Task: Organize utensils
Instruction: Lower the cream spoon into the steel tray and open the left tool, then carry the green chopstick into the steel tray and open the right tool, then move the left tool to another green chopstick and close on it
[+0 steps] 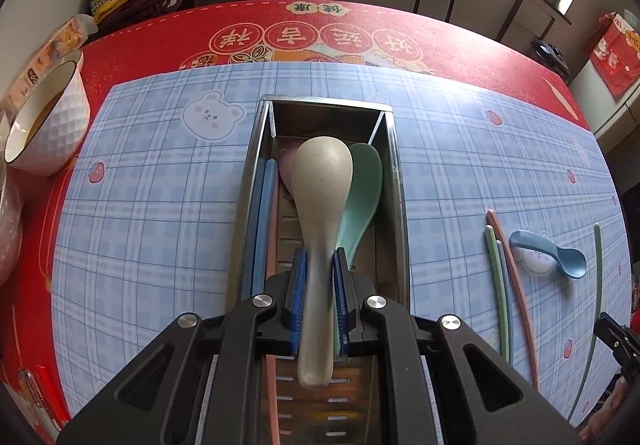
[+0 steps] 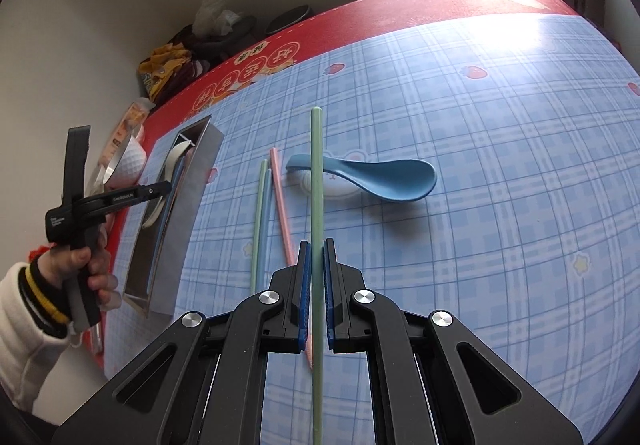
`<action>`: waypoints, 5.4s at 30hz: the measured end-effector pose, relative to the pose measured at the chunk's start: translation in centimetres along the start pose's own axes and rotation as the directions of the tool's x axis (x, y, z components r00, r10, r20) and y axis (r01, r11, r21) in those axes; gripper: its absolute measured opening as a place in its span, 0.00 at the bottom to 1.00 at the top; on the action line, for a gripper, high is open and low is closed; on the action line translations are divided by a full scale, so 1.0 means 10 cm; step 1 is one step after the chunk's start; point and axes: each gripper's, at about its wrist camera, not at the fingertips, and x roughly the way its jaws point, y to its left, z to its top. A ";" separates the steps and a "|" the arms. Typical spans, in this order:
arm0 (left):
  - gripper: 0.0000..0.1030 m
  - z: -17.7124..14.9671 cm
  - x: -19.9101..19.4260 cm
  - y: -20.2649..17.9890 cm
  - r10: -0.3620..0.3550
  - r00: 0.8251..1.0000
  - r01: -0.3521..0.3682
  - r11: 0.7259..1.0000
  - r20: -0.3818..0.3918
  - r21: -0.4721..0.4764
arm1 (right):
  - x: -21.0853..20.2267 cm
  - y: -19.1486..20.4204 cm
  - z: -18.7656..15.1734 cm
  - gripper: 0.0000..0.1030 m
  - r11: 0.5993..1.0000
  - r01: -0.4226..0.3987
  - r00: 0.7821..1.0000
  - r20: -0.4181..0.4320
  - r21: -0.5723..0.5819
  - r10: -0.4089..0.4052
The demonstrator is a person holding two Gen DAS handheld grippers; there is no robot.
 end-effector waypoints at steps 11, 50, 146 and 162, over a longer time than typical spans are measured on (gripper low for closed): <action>0.14 0.09 0.11 0.02 -0.015 1.000 0.014 1.000 -0.023 -0.015 | -0.05 -0.13 -0.07 0.06 0.999 0.005 1.000 0.009 0.045 -0.005; 0.94 -0.79 -1.25 0.86 -0.022 0.964 0.037 0.998 0.267 -0.052 | 0.94 1.58 0.34 0.06 0.982 -0.169 0.979 -0.103 0.089 0.178; 0.43 -0.93 -0.62 -1.05 -0.165 0.983 0.160 0.985 0.078 0.072 | -0.40 0.03 0.09 0.85 0.976 0.205 0.972 0.129 -0.070 -0.195; 0.11 -0.89 0.04 -1.41 -0.161 0.986 0.164 0.984 -0.051 0.066 | -0.36 -0.37 0.02 0.85 0.982 0.190 0.979 0.081 -0.011 -0.188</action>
